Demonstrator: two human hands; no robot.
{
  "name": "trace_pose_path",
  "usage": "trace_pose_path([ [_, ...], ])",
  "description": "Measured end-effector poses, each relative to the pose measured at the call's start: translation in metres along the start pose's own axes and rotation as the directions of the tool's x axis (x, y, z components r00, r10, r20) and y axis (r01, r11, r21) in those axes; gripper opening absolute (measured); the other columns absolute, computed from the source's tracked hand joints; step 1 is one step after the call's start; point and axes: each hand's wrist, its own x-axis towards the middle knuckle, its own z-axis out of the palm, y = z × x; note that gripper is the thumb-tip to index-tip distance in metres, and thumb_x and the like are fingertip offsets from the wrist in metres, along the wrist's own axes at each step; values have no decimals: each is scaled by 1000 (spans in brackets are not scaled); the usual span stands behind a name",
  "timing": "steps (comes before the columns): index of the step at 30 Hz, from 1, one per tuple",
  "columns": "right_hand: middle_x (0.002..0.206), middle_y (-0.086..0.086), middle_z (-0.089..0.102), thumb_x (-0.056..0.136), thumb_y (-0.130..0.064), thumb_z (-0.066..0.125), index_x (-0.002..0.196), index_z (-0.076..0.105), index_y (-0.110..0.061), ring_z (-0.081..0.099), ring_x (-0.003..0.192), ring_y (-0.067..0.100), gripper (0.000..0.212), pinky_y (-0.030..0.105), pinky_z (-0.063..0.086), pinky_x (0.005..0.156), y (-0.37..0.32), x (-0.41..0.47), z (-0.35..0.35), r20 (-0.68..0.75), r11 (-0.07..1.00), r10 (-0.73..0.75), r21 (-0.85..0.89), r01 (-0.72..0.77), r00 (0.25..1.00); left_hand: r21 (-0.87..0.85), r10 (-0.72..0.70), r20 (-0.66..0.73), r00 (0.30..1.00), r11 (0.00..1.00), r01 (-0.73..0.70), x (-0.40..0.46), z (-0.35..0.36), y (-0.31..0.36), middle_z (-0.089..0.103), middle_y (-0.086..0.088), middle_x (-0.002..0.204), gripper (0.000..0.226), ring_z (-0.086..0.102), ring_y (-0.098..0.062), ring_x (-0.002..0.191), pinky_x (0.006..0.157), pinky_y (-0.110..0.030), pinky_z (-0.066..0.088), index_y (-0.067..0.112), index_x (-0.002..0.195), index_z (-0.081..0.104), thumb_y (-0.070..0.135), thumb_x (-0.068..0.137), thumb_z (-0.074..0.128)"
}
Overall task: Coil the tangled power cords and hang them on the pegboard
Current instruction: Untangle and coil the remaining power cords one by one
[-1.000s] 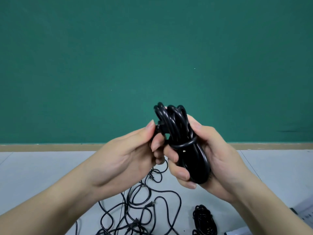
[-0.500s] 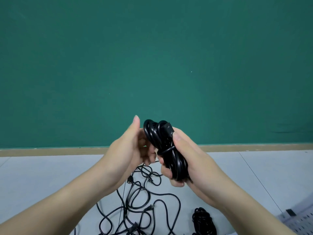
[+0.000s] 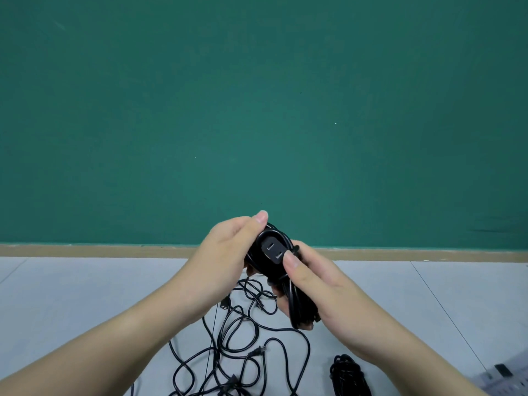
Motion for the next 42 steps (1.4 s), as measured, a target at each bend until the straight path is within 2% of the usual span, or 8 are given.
trace_pose_path([
  [4, 84, 0, 64, 93, -53, 57, 111, 67, -29, 51, 68, 18, 31, 22, 41, 55, -1, 2, -4, -2, 998, 10, 56, -10, 1000, 102, 150, 27, 988, 983, -152, -3, -9, -1, 72, 1, 83, 13, 65, -27, 81, 85, -45, 52, 33, 115, 57, 38, 107, 49],
  [6, 85, 0, 63, 93, -50, 57, 113, 65, -27, 51, 69, 19, 32, 23, 40, 56, -3, 2, -8, -3, 999, -2, 34, 2, 1000, 172, 246, 147, 958, 948, -270, -4, -17, 2, 71, -3, 94, 24, 65, -27, 90, 87, -46, 54, 40, 123, 57, 34, 101, 50],
  [14, 85, -4, 65, 91, -50, 59, 115, 67, -23, 57, 74, 12, 37, 23, 47, 67, 4, 2, -5, -15, 998, 40, 41, -40, 999, 470, 458, 318, 830, 684, -558, -1, -35, -7, 66, 10, 124, 39, 63, -17, 119, 98, -26, 48, 21, 123, 72, 16, 85, 74],
  [21, 84, 2, 61, 94, -46, 58, 109, 67, -21, 52, 65, 15, 30, 23, 40, 56, 4, 2, -9, 87, 994, 85, 63, -90, 993, 602, 643, 346, 683, 407, -687, 1, -30, -13, 73, 11, 104, 26, 66, -14, 94, 85, -35, 50, 15, 108, 75, 37, 98, 65],
  [26, 83, 4, 59, 90, -48, 64, 105, 66, -25, 49, 66, 18, 28, 27, 35, 57, 1, -2, -10, 186, 991, 90, 86, -107, 978, 521, 553, 107, 826, 677, -520, -11, -24, -9, 72, 12, 85, 26, 68, -11, 79, 72, -33, 52, 21, 94, 72, 45, 96, 63],
  [32, 76, -6, 55, 95, -37, 58, 87, 63, -41, 48, 68, 13, 10, 29, 41, 65, 11, 5, 7, 48, 997, -40, -57, 43, 998, 223, 301, -259, 918, 943, -247, -4, -4, -12, 77, 3, 78, 29, 74, -22, 74, 73, -49, 59, 22, 81, 70, 47, 94, 61],
  [37, 74, -8, 55, 94, -41, 60, 90, 63, -44, 50, 69, 14, 6, 33, 42, 65, 30, 8, 7, -42, 994, -67, -84, 64, 997, 162, 188, -190, 964, 974, -158, 14, -7, -22, 77, -3, 78, 34, 74, -28, 77, 80, -54, 59, 18, 80, 72, 50, 89, 71],
  [42, 78, -2, 68, 92, -37, 68, 108, 67, -23, 59, 66, 10, 22, 20, 46, 61, 43, 9, -14, -221, 998, -6, 52, 18, 975, -18, -54, 42, 998, 998, 55, 21, 11, -53, 77, 1, 104, 57, 74, -23, 98, 91, -46, 60, 17, 112, 66, 59, 75, 72],
])
